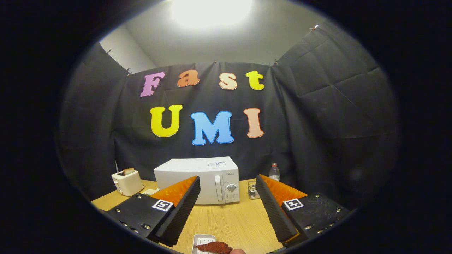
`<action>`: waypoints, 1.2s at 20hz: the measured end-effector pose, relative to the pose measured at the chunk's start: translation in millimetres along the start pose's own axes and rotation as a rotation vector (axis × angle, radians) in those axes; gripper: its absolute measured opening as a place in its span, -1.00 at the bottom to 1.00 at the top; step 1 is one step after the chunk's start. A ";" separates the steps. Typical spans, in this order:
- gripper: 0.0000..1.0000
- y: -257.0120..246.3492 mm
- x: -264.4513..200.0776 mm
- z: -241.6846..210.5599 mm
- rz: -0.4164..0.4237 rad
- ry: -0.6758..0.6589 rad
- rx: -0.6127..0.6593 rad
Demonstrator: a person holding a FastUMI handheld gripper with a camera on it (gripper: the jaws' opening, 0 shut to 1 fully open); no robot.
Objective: Open the microwave, put the food inside, and close the microwave door.
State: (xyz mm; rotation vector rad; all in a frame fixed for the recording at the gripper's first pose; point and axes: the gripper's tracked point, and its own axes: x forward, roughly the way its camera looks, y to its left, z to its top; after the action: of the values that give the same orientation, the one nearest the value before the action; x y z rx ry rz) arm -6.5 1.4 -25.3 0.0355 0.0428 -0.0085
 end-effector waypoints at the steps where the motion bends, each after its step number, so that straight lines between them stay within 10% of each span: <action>1: 0.95 0.0 1.0 2.6 0.001 -0.005 -0.003; 24: 0.96 15.9 186.2 -38.3 0.122 0.093 -0.061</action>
State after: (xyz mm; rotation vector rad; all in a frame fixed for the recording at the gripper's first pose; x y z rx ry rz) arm 178.1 17.2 -70.9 -0.0225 0.1337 0.1160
